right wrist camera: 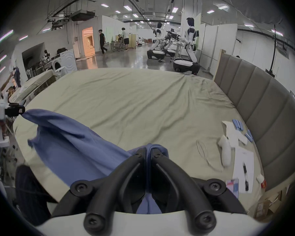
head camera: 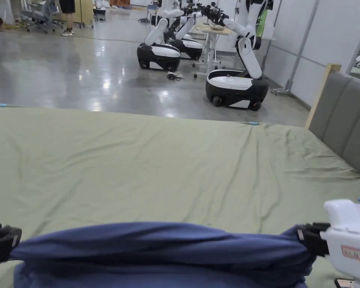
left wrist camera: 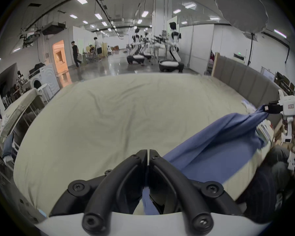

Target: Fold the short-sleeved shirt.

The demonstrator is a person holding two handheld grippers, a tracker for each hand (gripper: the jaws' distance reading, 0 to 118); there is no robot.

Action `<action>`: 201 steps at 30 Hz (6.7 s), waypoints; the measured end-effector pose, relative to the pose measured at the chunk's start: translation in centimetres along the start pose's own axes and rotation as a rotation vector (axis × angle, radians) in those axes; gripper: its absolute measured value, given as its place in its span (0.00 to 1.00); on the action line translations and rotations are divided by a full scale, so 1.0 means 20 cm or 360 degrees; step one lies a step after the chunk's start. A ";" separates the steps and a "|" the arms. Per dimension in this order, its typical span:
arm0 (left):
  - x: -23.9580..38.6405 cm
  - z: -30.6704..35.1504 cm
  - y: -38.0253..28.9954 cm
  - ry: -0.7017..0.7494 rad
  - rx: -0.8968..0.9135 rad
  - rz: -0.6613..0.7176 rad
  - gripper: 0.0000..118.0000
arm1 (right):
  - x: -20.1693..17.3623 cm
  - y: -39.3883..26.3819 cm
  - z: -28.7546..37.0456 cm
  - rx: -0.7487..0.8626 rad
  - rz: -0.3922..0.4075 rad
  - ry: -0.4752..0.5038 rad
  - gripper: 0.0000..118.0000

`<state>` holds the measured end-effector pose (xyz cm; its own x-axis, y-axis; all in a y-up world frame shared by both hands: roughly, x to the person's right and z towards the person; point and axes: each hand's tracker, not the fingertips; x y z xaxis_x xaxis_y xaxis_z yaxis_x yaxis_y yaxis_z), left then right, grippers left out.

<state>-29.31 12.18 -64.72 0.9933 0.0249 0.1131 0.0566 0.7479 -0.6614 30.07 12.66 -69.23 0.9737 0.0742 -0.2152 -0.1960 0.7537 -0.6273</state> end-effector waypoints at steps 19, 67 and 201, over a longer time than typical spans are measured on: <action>0.11 0.20 -0.50 0.0180 0.0443 0.0063 0.80 | -0.35 -0.38 0.31 0.0526 -0.0154 0.0165 0.89; -0.16 -0.18 -0.18 0.0135 -0.0062 0.0254 0.09 | -0.88 -0.21 0.34 0.0586 -0.0085 0.0294 0.06; 1.20 -0.62 -0.17 -0.0623 -0.0209 0.0504 0.12 | -0.68 -0.18 0.00 0.0169 0.0054 0.0348 0.06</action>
<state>-4.47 2.01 -69.06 0.8530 0.5015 0.1447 -0.2032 0.5744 -0.7929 17.57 8.94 -64.12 0.9164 -0.0339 -0.3988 -0.2035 0.8187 -0.5370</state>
